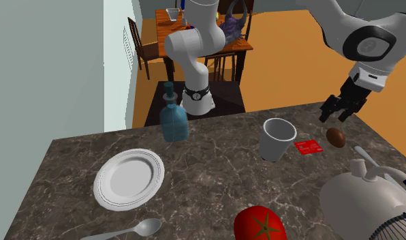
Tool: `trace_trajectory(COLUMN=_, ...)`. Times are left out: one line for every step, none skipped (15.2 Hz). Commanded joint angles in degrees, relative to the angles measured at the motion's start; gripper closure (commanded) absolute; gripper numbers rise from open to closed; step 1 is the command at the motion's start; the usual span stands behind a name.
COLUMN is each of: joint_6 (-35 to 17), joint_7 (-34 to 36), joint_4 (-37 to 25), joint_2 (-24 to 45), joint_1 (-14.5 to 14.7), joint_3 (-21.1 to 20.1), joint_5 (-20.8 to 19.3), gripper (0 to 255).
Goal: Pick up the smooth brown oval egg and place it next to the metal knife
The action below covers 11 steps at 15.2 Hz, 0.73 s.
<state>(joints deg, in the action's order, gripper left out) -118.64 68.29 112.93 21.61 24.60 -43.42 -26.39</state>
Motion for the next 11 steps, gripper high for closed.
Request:
trace_trajectory(joint_6=2.5, joint_7=-0.9, joint_4=-1.6, joint_2=-1.3, joint_1=-0.1, joint_3=-0.8, joint_5=1.5, gripper=0)
trace_trajectory(joint_6=4.0, joint_7=-1.5, joint_4=-2.6, joint_2=-2.1, joint_1=-0.2, joint_3=-1.3, joint_5=2.4, gripper=0)
trace_trajectory(joint_6=5.3, joint_7=-1.9, joint_4=-3.5, joint_2=-2.7, joint_1=-0.3, joint_3=-1.7, joint_5=3.0, gripper=0)
trace_trajectory(joint_6=5.3, joint_7=-1.9, joint_4=-3.5, joint_2=-2.7, joint_1=-0.3, joint_3=-1.7, joint_5=3.0, gripper=0)
trace_trajectory(joint_6=5.3, joint_7=-1.9, joint_4=-3.5, joint_2=-2.7, joint_1=-0.3, joint_3=-1.7, joint_5=3.0, gripper=0)
trace_trajectory(joint_6=5.3, joint_7=-1.9, joint_4=-3.5, joint_2=-2.7, joint_1=-0.3, joint_3=-1.7, joint_5=3.0, gripper=0)
trace_trajectory(joint_6=5.3, joint_7=-1.9, joint_4=-3.5, joint_2=-2.7, joint_1=-0.3, joint_3=-1.7, joint_5=3.0, gripper=0)
trace_trajectory(joint_6=5.3, joint_7=-1.9, joint_4=-3.5, joint_2=-2.7, joint_1=-0.3, joint_3=-1.7, joint_5=3.0, gripper=0)
trace_trajectory(joint_6=5.3, joint_7=-1.9, joint_4=-3.5, joint_2=-2.7, joint_1=-0.3, joint_3=-1.7, joint_5=3.0, gripper=0)
trace_trajectory(joint_6=5.3, joint_7=-1.9, joint_4=-3.5, joint_2=-2.7, joint_1=-0.3, joint_3=-1.7, joint_5=3.0, gripper=0)
trace_trajectory(joint_6=5.3, joint_7=-1.9, joint_4=-3.5, joint_2=-2.7, joint_1=-0.3, joint_3=-1.7, joint_5=3.0, gripper=0)
